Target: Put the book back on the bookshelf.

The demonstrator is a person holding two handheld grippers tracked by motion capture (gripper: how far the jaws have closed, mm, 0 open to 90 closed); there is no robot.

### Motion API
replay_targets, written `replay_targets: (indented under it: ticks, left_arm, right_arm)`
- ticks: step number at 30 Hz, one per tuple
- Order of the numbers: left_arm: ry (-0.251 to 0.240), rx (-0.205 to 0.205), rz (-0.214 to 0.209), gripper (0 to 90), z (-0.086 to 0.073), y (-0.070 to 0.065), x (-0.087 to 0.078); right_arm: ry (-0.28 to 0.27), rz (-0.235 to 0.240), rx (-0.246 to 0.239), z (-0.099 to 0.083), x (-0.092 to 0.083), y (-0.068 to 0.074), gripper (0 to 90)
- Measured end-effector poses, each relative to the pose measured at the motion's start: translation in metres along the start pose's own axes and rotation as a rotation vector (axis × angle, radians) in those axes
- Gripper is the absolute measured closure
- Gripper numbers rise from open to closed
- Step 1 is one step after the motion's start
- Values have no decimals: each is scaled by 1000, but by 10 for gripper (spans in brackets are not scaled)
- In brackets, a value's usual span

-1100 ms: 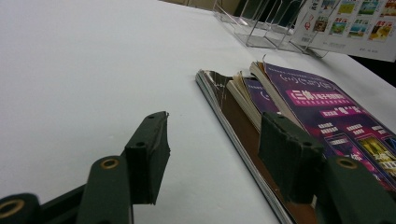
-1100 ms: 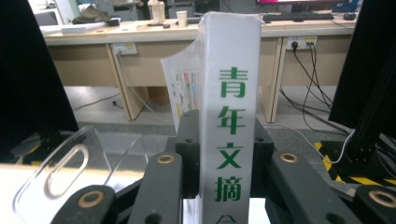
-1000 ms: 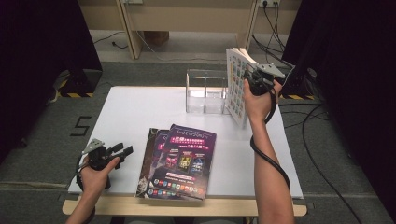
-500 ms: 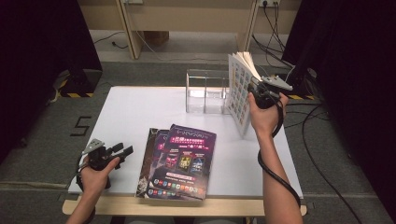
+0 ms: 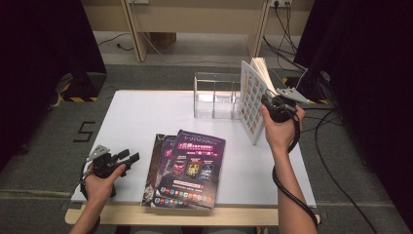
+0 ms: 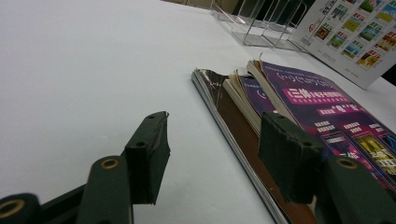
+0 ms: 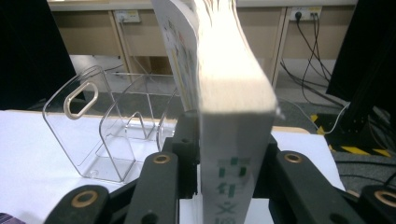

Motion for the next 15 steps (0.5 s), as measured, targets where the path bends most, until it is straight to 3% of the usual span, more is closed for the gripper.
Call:
replay_targets:
  ticks: [4,12,15]
  left_arm:
    - [0,0,-2,420,0,0,0]
    - [-2,-1,-1,420,0,0,-1]
    - [0,0,-1,420,0,0,-1]
  right_arm:
    - [-8,-9,-17,5,-2,-1,704]
    - [8,-7,20,10,-1,-1,695]
    - [22,-8,5,13,0,-3,693]
Point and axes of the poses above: each handheld gripper's, and its own axes: x roughly forward along the jaws, z roughly out of its top, y roughly to its left, the point moved 6 cm from there along x, roughly forward along the jaws, and after that the axes turned 1 degree about z, right-handed, at the moved point
